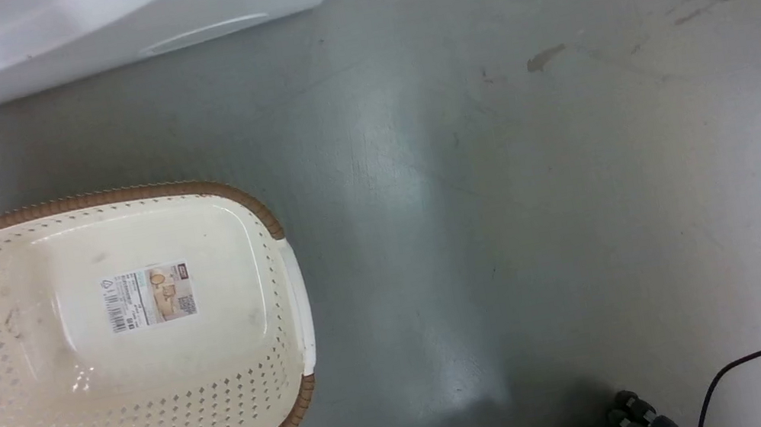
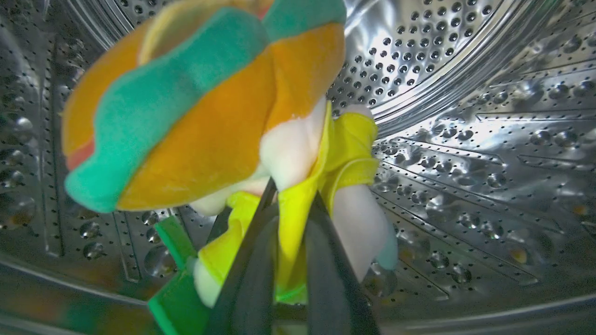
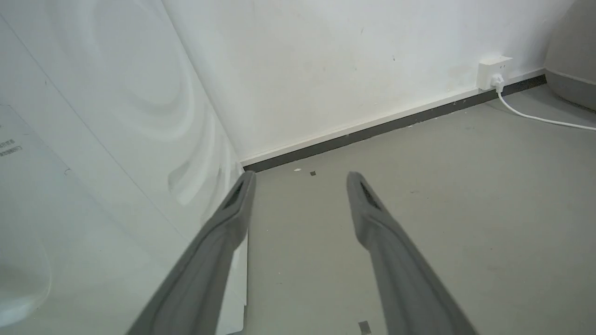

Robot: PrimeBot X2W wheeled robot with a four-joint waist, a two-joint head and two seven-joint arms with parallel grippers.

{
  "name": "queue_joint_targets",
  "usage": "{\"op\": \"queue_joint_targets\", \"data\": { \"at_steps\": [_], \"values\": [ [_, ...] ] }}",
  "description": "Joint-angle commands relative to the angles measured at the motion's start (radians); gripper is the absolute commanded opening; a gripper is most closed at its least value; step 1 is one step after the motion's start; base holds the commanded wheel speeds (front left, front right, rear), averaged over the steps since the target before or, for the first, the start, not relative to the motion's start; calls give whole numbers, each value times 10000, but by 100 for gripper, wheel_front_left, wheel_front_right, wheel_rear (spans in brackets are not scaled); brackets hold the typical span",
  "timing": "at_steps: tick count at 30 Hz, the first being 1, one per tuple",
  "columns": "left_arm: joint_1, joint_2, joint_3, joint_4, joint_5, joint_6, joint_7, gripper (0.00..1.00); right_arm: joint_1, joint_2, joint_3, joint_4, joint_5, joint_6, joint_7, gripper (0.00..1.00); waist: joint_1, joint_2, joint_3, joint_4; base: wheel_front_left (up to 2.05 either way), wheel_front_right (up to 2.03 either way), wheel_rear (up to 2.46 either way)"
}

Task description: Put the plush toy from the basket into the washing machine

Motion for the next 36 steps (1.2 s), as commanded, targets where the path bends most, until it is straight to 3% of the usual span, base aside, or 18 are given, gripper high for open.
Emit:
{"op": "queue_joint_targets", "data": {
  "at_steps": [1,3,4,12,18,25,36],
  "values": [
    [-245,70,-37,147,58,27,-56,0,-186,-4,15,-53,73,8,-42,100,-2,0,127,-85,0,0,0],
    [-384,90,-22,391,20,3,-56,0,-196,-4,5,-37,71,8,-42,100,-2,0,134,-92,0,0,0],
    [-430,110,-9,434,20,40,-56,100,-194,-4,-9,-26,64,8,-42,100,-2,0,121,-82,0,0,0],
    [186,-35,56,503,-62,-92,-57,100,-111,-4,-36,101,-79,8,-42,100,-2,0,-577,144,0,0,0],
    [1877,-322,118,-104,8,-144,-57,100,184,-4,63,207,-237,8,-42,100,-2,0,-1824,367,0,0,0],
    [4699,-1149,312,-2040,107,-47,-57,100,813,-4,106,310,-588,8,-42,100,-2,0,-3311,860,0,0,0],
    [8648,-2289,327,-5042,639,-253,-57,100,1917,-4,312,677,-1233,8,-42,100,-2,0,-5494,1521,0,0,0]
  ]
}}
